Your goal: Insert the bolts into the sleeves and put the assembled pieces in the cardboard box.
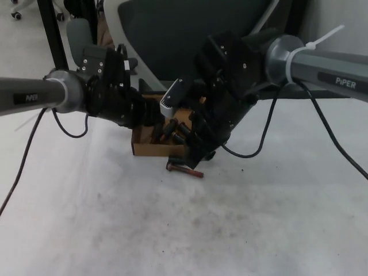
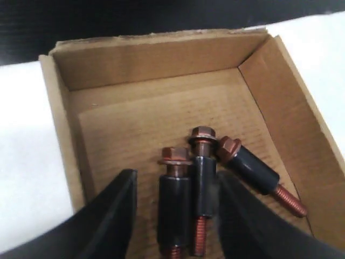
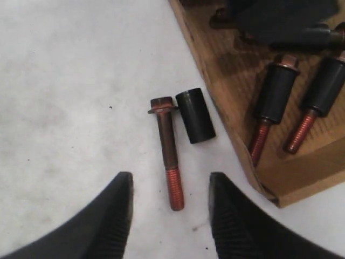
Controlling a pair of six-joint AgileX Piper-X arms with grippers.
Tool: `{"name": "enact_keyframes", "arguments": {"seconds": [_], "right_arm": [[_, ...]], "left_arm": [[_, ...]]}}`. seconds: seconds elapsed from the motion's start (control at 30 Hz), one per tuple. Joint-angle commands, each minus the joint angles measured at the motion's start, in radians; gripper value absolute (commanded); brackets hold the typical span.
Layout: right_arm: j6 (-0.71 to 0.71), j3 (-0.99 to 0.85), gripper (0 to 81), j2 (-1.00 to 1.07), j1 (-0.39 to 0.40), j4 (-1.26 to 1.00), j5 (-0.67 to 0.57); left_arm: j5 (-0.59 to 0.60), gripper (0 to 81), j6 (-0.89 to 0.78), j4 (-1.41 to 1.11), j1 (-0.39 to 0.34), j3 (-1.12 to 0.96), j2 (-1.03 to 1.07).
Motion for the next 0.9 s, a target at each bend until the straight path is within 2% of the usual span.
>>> {"name": "enact_keyframes", "arguments": {"seconds": [0.0,0.47,0.87], "right_arm": [[-0.009,-0.015,43.3,0.020,0.011,-0.008,-0.008],[-0.009,-0.025,43.3,0.106,0.054,-0.084,-0.015],[-0.009,-0.029,43.3,0.131,0.054,-0.094,0.115]], "left_arm": [[0.048,48.2,-0.033,-0.003,0.021,-0.013,-0.014],[0.276,47.7,-0.102,0.005,0.053,-0.010,-0.108],[0.293,47.7,-0.063,0.050,0.060,-0.010,-0.149]]}}
